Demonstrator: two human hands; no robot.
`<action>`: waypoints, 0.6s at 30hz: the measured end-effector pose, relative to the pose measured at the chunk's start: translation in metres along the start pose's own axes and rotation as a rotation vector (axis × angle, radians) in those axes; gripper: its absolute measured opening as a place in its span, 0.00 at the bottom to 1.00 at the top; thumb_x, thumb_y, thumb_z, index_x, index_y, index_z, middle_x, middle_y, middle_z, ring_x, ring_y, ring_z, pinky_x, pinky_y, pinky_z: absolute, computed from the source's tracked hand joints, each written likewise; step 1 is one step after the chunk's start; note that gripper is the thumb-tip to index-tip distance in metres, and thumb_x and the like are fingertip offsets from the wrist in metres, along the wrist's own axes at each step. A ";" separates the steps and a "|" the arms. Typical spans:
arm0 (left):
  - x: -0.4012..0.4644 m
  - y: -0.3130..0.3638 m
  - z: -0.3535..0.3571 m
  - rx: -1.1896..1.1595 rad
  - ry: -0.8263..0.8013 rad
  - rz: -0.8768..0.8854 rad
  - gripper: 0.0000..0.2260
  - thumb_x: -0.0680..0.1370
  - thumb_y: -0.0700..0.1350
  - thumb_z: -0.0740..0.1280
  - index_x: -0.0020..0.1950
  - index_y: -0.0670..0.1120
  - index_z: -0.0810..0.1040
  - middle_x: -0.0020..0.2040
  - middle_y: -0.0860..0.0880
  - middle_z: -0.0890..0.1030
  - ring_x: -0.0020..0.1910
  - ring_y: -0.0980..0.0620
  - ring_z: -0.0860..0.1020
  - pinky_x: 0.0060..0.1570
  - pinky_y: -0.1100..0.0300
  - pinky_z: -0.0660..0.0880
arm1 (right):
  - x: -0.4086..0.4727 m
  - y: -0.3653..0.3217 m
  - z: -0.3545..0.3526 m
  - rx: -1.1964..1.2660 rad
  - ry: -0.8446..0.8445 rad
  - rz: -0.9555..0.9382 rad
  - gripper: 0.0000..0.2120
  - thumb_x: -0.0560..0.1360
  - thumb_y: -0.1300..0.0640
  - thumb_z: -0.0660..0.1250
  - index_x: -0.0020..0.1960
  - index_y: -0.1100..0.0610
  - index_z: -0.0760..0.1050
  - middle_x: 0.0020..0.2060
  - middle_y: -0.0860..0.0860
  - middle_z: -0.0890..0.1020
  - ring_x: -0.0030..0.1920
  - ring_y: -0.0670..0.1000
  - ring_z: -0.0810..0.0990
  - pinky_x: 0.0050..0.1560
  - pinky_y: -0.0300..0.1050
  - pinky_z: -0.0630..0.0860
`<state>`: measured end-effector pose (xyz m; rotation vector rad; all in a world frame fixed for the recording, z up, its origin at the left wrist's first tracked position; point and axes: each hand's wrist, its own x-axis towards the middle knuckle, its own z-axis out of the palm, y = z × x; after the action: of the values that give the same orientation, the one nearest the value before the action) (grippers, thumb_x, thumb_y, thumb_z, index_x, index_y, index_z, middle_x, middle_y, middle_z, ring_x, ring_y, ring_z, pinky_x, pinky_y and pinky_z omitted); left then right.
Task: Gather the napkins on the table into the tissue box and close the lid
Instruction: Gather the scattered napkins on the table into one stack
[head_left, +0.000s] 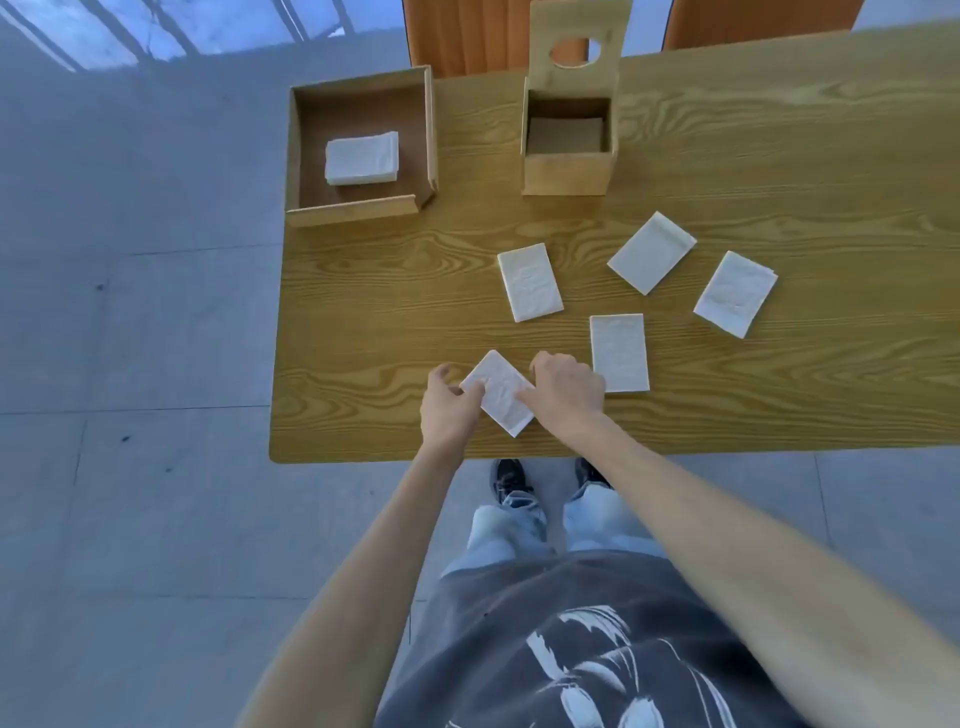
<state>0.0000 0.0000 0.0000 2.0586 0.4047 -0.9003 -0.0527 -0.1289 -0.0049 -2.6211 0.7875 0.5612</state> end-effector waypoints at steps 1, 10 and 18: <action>0.000 0.000 0.002 -0.081 0.009 -0.034 0.29 0.78 0.47 0.67 0.77 0.50 0.62 0.59 0.49 0.75 0.57 0.48 0.79 0.63 0.46 0.76 | -0.001 -0.001 0.000 0.004 -0.011 0.013 0.18 0.77 0.44 0.67 0.59 0.56 0.75 0.53 0.53 0.81 0.52 0.56 0.82 0.44 0.47 0.73; 0.005 -0.002 0.012 -0.314 -0.003 -0.085 0.29 0.78 0.39 0.68 0.77 0.47 0.63 0.62 0.45 0.76 0.60 0.46 0.79 0.59 0.48 0.79 | 0.000 0.006 0.008 0.180 0.027 0.059 0.08 0.77 0.51 0.69 0.53 0.53 0.77 0.50 0.51 0.81 0.49 0.53 0.80 0.43 0.46 0.75; 0.008 0.006 0.028 -0.257 -0.024 -0.054 0.28 0.78 0.43 0.70 0.77 0.45 0.64 0.54 0.49 0.78 0.55 0.49 0.80 0.58 0.52 0.78 | 0.006 0.026 0.000 0.455 -0.073 0.039 0.09 0.76 0.57 0.65 0.53 0.58 0.81 0.45 0.54 0.85 0.47 0.57 0.83 0.44 0.53 0.80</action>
<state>-0.0039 -0.0262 -0.0138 1.8079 0.5370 -0.8572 -0.0630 -0.1519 -0.0135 -2.1624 0.8326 0.4256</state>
